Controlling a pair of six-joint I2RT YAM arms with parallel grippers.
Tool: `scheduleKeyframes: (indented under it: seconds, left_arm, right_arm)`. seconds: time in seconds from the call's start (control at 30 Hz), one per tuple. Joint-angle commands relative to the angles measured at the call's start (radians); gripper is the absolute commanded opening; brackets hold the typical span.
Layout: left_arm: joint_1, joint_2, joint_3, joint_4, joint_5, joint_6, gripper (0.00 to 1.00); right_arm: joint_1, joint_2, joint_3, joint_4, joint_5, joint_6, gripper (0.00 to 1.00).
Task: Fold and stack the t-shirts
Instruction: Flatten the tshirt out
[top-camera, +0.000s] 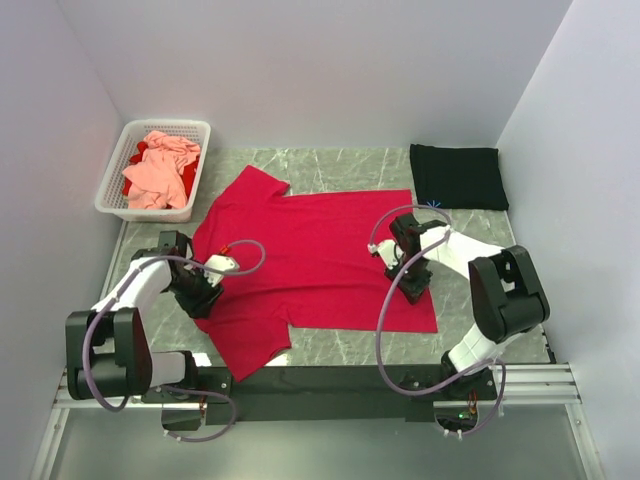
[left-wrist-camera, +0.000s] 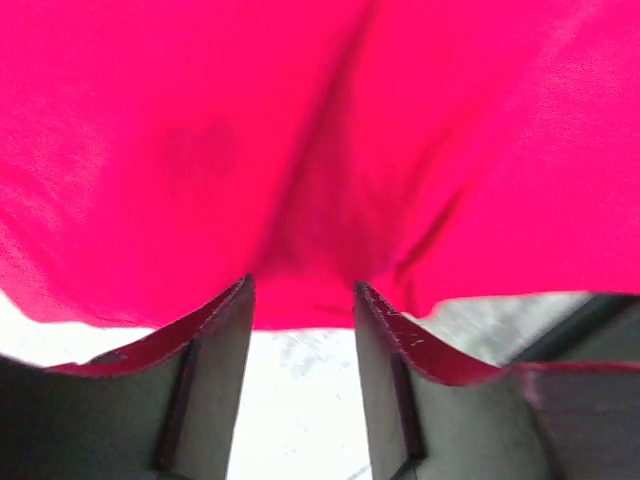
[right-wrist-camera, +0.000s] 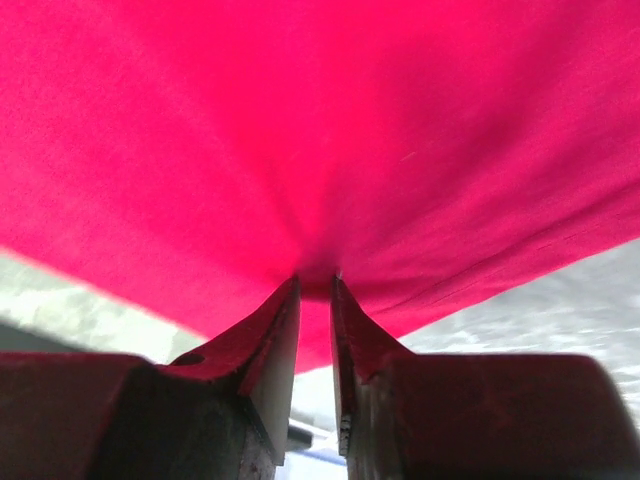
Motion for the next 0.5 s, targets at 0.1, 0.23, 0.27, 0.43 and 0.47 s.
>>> scheduleKeyframes:
  seconds: [0.1,0.23,0.27,0.43,0.47]
  left_arm:
    - [-0.001,0.071,0.306,-0.102,0.199,-0.071,0.58]
    - [-0.001,0.172,0.511,0.071,0.258,-0.258,0.63]
    - [-0.001,0.194,0.54,0.117,0.254,-0.344,0.64]
    - [-0.001,0.371,0.723,0.292,0.2,-0.548,0.64]
    - [-0.003,0.394,0.741,0.309,0.191,-0.571,0.64]
  right_arm:
    - [-0.027,-0.074,0.168,-0.058,-0.098,0.024,0.32]
    - [-0.098,0.03,0.413,0.031,-0.087,0.115,0.32]
    - [-0.113,0.063,0.461,0.046,-0.084,0.164,0.31]
    - [-0.189,0.326,0.82,0.051,-0.087,0.281,0.27]
    - [-0.193,0.362,0.866,0.053,-0.078,0.303,0.27]
